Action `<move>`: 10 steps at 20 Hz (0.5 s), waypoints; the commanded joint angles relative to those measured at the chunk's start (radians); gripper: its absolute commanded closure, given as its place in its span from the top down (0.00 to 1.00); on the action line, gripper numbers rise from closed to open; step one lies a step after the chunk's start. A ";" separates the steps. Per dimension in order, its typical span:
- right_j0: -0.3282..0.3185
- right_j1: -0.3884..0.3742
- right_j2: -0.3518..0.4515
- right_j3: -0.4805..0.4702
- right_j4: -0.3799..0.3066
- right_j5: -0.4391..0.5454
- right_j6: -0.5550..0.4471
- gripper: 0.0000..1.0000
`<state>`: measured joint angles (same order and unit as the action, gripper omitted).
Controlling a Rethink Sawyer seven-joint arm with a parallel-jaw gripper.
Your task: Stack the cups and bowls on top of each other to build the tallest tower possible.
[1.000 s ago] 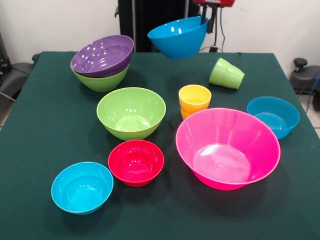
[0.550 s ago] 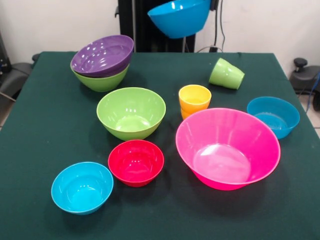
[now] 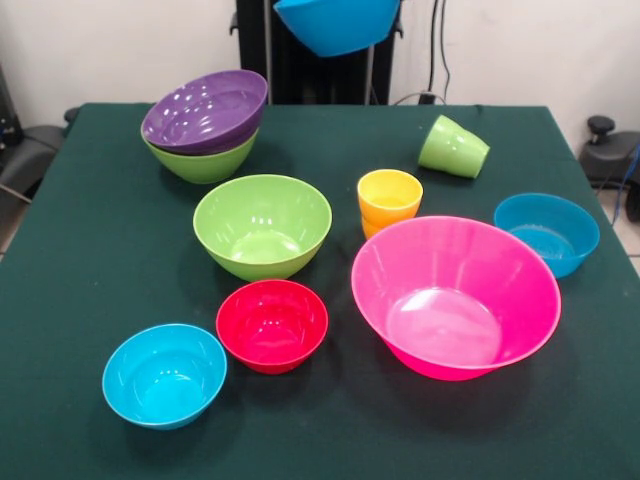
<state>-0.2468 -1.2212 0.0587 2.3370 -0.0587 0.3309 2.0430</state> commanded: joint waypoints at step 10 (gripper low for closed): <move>-0.175 0.124 0.178 0.108 -0.131 -0.100 -0.056 0.00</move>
<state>-0.3836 -1.1772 0.1306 2.3780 -0.0999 0.2871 2.0430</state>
